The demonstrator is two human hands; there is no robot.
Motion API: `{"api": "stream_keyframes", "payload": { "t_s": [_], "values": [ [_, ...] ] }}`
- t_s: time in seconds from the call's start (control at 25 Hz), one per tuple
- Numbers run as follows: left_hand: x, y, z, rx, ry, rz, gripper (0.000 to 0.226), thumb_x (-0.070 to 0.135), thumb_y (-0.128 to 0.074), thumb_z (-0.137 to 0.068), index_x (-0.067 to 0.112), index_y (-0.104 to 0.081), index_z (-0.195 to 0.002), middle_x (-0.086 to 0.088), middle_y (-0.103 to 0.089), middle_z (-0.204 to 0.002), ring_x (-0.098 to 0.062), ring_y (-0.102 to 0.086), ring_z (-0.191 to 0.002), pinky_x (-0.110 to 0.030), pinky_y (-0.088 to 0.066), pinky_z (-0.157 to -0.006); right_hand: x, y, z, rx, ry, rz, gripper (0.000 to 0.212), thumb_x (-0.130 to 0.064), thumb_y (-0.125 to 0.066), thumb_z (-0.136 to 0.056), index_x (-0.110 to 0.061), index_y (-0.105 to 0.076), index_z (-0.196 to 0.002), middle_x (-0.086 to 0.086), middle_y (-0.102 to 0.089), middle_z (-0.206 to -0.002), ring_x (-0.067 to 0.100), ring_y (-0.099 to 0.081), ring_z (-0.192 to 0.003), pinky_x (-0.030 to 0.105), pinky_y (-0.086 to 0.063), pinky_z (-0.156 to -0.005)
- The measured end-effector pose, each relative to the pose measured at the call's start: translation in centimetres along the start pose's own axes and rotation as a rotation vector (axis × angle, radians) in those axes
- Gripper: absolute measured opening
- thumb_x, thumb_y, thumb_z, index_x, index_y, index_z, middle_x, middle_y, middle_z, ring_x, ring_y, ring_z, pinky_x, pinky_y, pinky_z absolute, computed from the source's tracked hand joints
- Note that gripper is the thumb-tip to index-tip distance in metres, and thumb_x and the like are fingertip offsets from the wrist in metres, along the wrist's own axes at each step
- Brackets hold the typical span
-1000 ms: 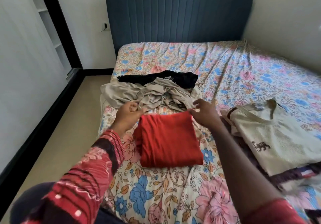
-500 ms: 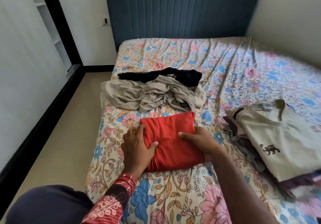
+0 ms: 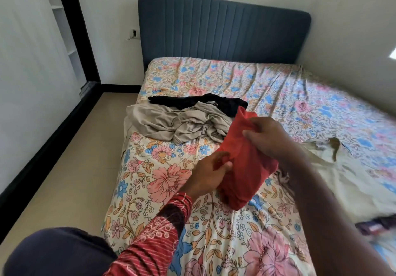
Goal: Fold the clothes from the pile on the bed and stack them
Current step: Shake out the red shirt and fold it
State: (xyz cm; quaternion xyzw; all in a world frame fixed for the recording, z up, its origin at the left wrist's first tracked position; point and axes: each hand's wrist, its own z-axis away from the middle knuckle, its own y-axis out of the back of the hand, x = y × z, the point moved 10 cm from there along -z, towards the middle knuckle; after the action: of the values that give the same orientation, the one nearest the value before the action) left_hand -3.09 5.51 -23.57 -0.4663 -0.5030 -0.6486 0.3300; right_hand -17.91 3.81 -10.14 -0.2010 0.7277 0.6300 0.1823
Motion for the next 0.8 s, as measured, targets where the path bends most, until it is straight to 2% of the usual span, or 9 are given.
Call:
{"api": "stream_keyframes", "payload": {
  "t_s": [0.08, 0.16, 0.24, 0.32, 0.4, 0.48, 0.56, 0.68, 0.8],
  "values": [
    [-0.6, 0.9, 1.6, 0.014, 0.078, 0.420, 0.030, 0.045, -0.041, -0.108, 0.038, -0.065, -0.125, 0.010, -0.072, -0.122, -0.016, -0.063, -0.123, -0.040, -0.051, -0.100, -5.4, -1.0, 2.2, 0.021, 0.147, 0.150, 0.027, -0.022, -0.060, -0.098, -0.027, -0.072, -0.122, 0.004, -0.074, -0.109, 0.025, -0.070, -0.097, 0.039, -0.057, -0.088],
    [-3.6, 2.7, 4.3, 0.051, 0.229, 0.765, 0.046, 0.049, -0.032, -0.109, 0.024, -0.068, -0.123, -0.003, -0.075, -0.119, -0.027, -0.066, -0.118, -0.051, -0.050, -0.100, -10.8, -5.6, 5.9, -0.053, 0.325, 0.216, 0.027, -0.015, -0.058, -0.099, -0.027, -0.071, -0.120, 0.001, -0.071, -0.106, 0.022, -0.072, -0.089, 0.041, -0.061, -0.083],
    [-8.5, 5.2, 7.3, 0.124, 0.349, 0.991, 0.052, 0.051, -0.040, -0.104, 0.013, -0.074, -0.113, -0.018, -0.073, -0.116, -0.038, -0.069, -0.110, -0.058, -0.052, -0.098, -14.3, -12.9, 9.4, -0.225, 0.428, 0.295, 0.023, -0.010, -0.057, -0.099, -0.017, -0.071, -0.116, 0.006, -0.068, -0.109, 0.028, -0.072, -0.092, 0.043, -0.061, -0.083],
    [-13.8, 8.6, 10.5, 0.224, 0.433, 1.097, 0.068, 0.067, -0.046, -0.094, 0.008, -0.077, -0.108, -0.025, -0.071, -0.107, -0.038, -0.069, -0.099, -0.050, -0.052, -0.088, -16.2, -20.1, 12.3, -0.388, 0.468, 0.381, 0.025, -0.009, -0.051, -0.102, -0.010, -0.069, -0.119, 0.013, -0.066, -0.118, 0.038, -0.069, -0.104, 0.048, -0.056, -0.084],
    [-17.4, 11.4, 13.0, 0.304, 0.518, 1.035, 0.095, 0.084, -0.054, -0.078, 0.001, -0.071, -0.121, -0.025, -0.070, -0.099, -0.032, -0.065, -0.089, -0.041, -0.047, -0.079, -17.3, -24.9, 14.4, -0.482, 0.479, 0.415, 0.028, -0.005, -0.047, -0.103, -0.003, -0.067, -0.122, 0.018, -0.064, -0.124, 0.042, -0.067, -0.111, 0.051, -0.055, -0.085],
    [-18.4, 13.0, 14.3, 0.328, 0.537, 0.939, 0.081, 0.075, -0.057, -0.084, 0.002, -0.073, -0.114, -0.020, -0.074, -0.097, -0.030, -0.070, -0.081, -0.037, -0.051, -0.077, -18.1, -27.0, 15.9, -0.538, 0.477, 0.432, 0.027, -0.005, -0.047, -0.103, -0.001, -0.064, -0.124, 0.019, -0.062, -0.126, 0.043, -0.065, -0.114, 0.051, -0.054, -0.087],
    [-17.8, 12.9, 14.4, 0.277, 0.530, 0.856, 0.065, 0.066, -0.065, -0.087, 0.006, -0.075, -0.111, -0.020, -0.076, -0.103, -0.028, -0.075, -0.087, -0.036, -0.057, -0.084, -19.0, -26.7, 16.8, -0.544, 0.515, 0.419, 0.024, -0.011, -0.052, -0.101, -0.006, -0.064, -0.122, 0.017, -0.063, -0.123, 0.041, -0.064, -0.114, 0.051, -0.051, -0.089],
    [-18.0, 13.3, 14.2, 0.314, 0.482, 0.677, 0.086, 0.061, -0.093, -0.054, 0.007, -0.073, -0.118, -0.024, -0.072, -0.115, -0.032, -0.073, -0.102, -0.051, -0.051, -0.098, -18.8, -21.8, 15.8, -0.337, 0.575, 0.181, 0.020, -0.026, -0.054, -0.098, -0.016, -0.066, -0.110, 0.009, -0.066, -0.112, 0.031, -0.063, -0.101, 0.047, -0.052, -0.087],
    [-17.8, 13.2, 14.4, 0.404, 0.465, 0.637, 0.084, 0.051, -0.098, -0.047, 0.014, -0.073, -0.117, -0.011, -0.078, -0.107, -0.031, -0.075, -0.099, -0.053, -0.057, -0.095, -9.5, -15.1, 11.4, 0.028, 0.182, -0.062, 0.018, -0.033, -0.060, -0.099, -0.023, -0.067, -0.112, -0.005, -0.064, -0.107, 0.015, -0.063, -0.096, 0.028, -0.052, -0.079]
  ]
}}
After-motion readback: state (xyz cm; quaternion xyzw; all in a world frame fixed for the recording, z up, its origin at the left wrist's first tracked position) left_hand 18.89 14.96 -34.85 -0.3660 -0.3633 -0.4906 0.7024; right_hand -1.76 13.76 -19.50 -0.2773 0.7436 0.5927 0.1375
